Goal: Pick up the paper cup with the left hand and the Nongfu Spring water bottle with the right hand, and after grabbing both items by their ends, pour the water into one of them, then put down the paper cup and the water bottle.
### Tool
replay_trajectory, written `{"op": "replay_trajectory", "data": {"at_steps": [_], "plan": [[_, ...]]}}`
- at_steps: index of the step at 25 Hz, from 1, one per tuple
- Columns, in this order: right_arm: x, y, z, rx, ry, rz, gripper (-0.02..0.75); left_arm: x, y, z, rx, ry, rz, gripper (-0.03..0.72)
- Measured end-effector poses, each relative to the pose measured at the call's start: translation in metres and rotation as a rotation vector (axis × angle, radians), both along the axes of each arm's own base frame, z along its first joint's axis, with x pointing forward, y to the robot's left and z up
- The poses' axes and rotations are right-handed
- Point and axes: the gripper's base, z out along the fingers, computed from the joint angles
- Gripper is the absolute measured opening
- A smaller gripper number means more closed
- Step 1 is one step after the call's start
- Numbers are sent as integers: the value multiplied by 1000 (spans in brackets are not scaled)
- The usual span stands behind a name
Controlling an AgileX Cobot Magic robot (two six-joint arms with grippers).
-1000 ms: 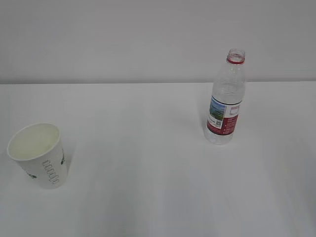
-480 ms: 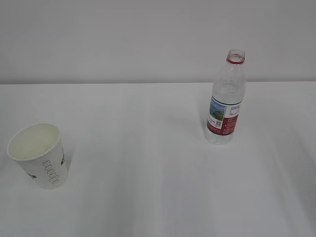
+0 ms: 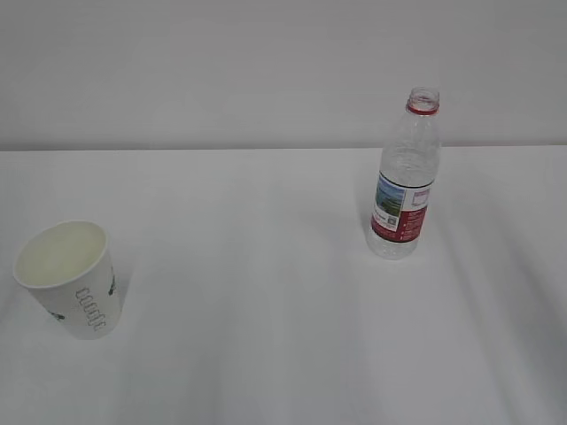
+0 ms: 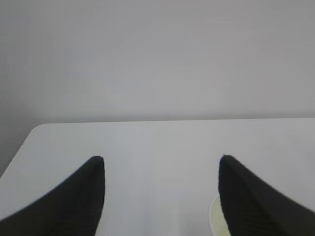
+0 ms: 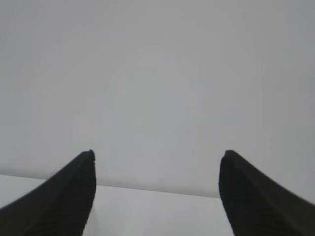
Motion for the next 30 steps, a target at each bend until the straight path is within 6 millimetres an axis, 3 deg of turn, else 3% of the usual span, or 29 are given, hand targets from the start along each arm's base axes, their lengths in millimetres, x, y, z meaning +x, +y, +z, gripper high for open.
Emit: {"op": "replay_trajectory", "data": {"at_steps": [7, 15, 20, 30], "plan": [[18, 3, -14, -35, 24, 22, 587, 0, 0, -4, 0, 7, 0, 536], [27, 11, -53, 2, 90, 98, 587, -5, 0, -28, -28, 44, 9, 536], [27, 15, -72, 3, 106, 137, 587, -4, 1, -25, -31, 11, 12, 536], [27, 18, -83, 39, 102, 168, 587, -2, 1, -26, -51, 18, 19, 536]]}}
